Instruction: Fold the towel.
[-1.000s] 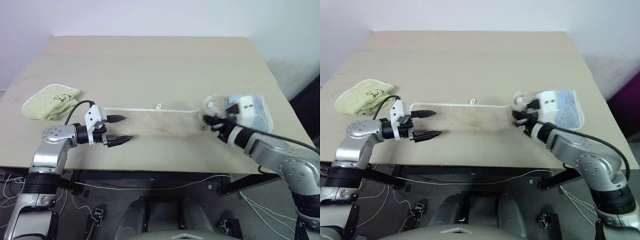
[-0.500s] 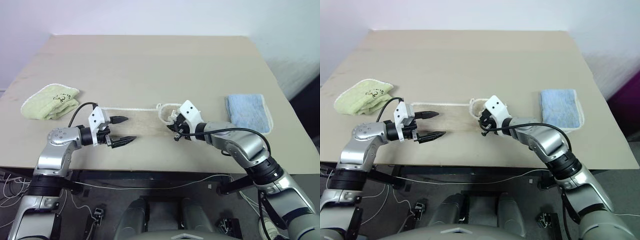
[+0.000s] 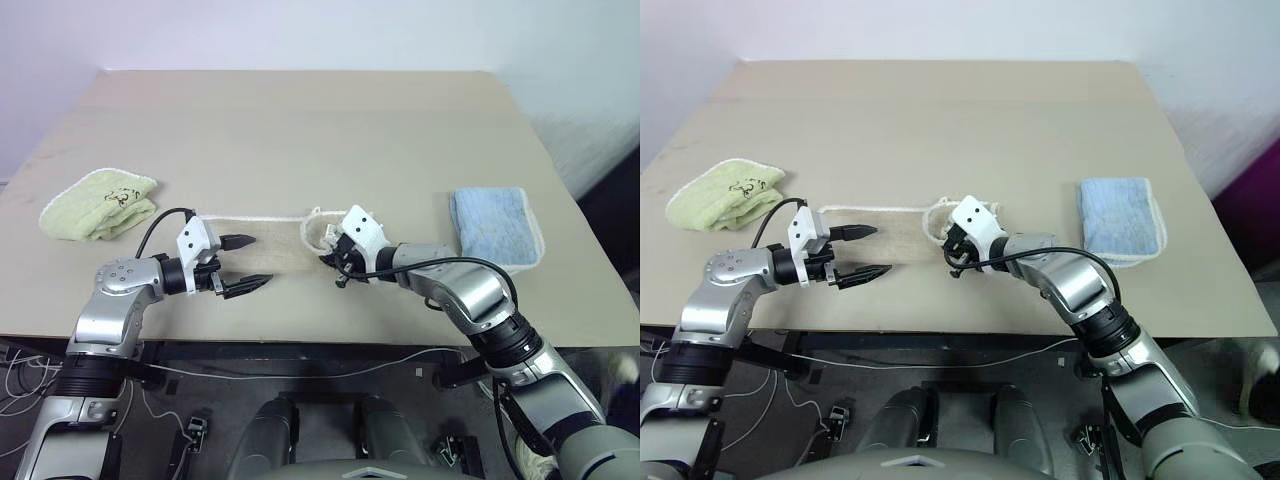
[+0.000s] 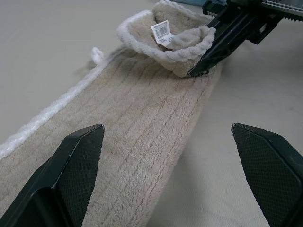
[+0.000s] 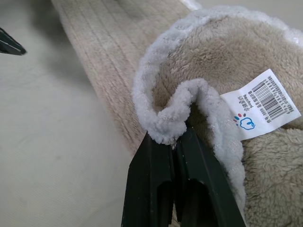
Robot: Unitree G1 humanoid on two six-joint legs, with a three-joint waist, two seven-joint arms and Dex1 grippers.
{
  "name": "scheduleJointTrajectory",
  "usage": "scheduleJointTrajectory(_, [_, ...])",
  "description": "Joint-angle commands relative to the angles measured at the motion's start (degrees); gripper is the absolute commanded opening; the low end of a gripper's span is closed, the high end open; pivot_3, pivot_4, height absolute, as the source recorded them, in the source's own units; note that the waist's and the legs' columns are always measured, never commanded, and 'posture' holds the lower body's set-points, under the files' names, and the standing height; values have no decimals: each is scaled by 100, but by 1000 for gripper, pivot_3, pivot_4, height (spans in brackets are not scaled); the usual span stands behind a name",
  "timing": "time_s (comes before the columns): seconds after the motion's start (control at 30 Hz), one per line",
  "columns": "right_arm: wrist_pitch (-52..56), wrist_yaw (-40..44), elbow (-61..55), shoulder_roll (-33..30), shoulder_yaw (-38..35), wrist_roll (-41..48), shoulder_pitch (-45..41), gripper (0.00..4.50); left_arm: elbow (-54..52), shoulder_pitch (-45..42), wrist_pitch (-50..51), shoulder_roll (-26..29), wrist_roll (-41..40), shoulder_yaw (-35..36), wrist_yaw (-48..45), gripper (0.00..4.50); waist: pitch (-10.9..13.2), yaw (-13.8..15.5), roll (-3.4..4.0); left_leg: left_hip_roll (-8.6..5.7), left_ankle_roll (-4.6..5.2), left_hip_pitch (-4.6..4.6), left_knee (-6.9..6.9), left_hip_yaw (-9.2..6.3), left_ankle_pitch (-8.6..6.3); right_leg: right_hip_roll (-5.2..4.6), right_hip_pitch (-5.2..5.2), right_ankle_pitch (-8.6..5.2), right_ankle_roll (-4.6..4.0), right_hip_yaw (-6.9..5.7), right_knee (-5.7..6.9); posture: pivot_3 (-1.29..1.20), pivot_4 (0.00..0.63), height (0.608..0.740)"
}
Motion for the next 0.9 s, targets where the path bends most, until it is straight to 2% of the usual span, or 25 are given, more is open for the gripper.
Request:
scheduleJointTrajectory(0.03, [-23, 62, -212, 128, -185, -110, -19, 41, -104, -126, -89, 15, -42, 26, -12, 4500, 0, 0, 0, 0, 0, 0, 0, 0, 0, 0, 0, 0, 0, 0, 0, 0, 150, 740])
scheduleJointTrajectory(0.17, [-12, 135, -202, 229, -150, -211, -47, 41, -42, -178, -107, 2, -31, 4, -20, 4500, 0, -1, 0, 0, 0, 0, 0, 0, 0, 0, 0, 0, 0, 0, 0, 0, 150, 740])
scheduleJointTrajectory(0.2, [-8, 146, -194, 246, -150, -241, -40, 239, -33, -185, -111, 0, -29, 0, -20, 4500, 0, -1, 0, 0, 0, 0, 0, 0, 0, 0, 0, 0, 0, 0, 0, 0, 150, 740])
scheduleJointTrajectory(0.27, [9, 203, -209, 262, -161, -273, -1, 702, -24, -196, -118, -7, -29, -4, -17, 4500, 0, -1, 0, 0, 0, 0, 0, 0, 0, 0, 0, 0, 0, 0, 0, 0, 150, 740])
scheduleJointTrajectory(0.53, [-4, 318, -710, 147, -531, -189, 179, 3332, -69, -129, -139, -18, -36, 12, 18, 4500, 0, 1, 0, 0, 0, 0, -1, 0, 0, 0, -1, 0, 0, 0, 0, 0, 150, 740])
scheduleJointTrajectory(0.73, [443, 627, -2055, -229, -1775, 769, 566, 3332, -155, -25, -119, 19, -77, 76, 54, 4500, 0, 22, 0, -1, 0, -2, -1, -1, 0, -4, 1, 0, 0, -1, -2, 0, 150, 740])
scheduleJointTrajectory(0.83, [674, 544, -2240, -468, -2333, 994, 764, 3332, -159, 1, -120, 23, -83, 82, 66, 4500, 0, 21, 0, -2, 0, -2, -3, -2, -1, -6, 4, 0, 0, -1, -5, 0, 150, 740])
scheduleJointTrajectory(0.9, [746, 277, -1984, -589, -2581, 832, 869, 2940, -142, -7, -128, 2, -69, 61, 80, 4500, 0, 21, 0, -1, 0, -2, -2, -3, -1, -6, 4, 0, 0, -1, -5, 0, 150, 740])
